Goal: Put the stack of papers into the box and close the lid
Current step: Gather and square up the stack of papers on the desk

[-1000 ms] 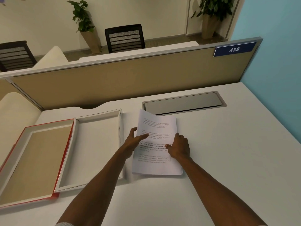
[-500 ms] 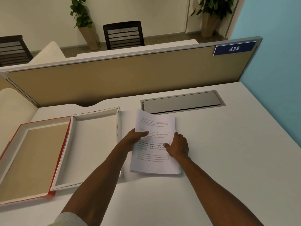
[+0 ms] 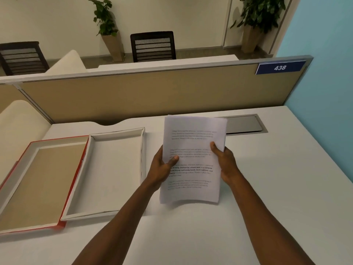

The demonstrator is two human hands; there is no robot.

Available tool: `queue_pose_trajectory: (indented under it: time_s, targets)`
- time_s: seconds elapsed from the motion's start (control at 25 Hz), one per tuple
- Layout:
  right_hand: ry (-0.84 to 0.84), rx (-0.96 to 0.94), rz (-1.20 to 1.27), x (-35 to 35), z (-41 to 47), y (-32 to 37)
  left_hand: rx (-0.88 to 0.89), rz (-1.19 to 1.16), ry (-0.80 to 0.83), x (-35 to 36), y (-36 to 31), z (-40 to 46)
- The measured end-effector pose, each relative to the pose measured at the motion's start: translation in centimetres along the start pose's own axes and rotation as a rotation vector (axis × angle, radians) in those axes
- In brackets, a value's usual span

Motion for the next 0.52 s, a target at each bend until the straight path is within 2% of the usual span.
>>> queue_pose_trajectory:
  time_s: [0.08, 0.2, 0.36, 0.52]
  targets:
    - [-0.074, -0.16, -0.129, 0.5, -0.9, 2.7, 0.032, -0.013, -0.051, -0.1, -0.7, 0.0]
    - [-0.067, -0.325, -0.186, 1.3, -2.3, 4.8, 0.057, -0.084, -0.089, -0.7, -0.9, 0.0]
    - [-0.014, -0.357, -0.214, 1.2, -3.5, 2.8, 0.024, -0.068, -0.091, -0.1, 0.4, -1.3]
    - [0.016, -0.405, -0.179, 0.2, -3.9, 2.3, 0.078, -0.092, -0.186, -0.9, 0.4, -1.8]
Point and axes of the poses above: each hand's wrist, its own z-axis towards the middle knuckle, its own x-axis out of the palm, y = z × x, the point moved 7 cm from there along z, towards the middle knuckle, and after that the axes turned 3 degrees about y, right-handed, at the moved point
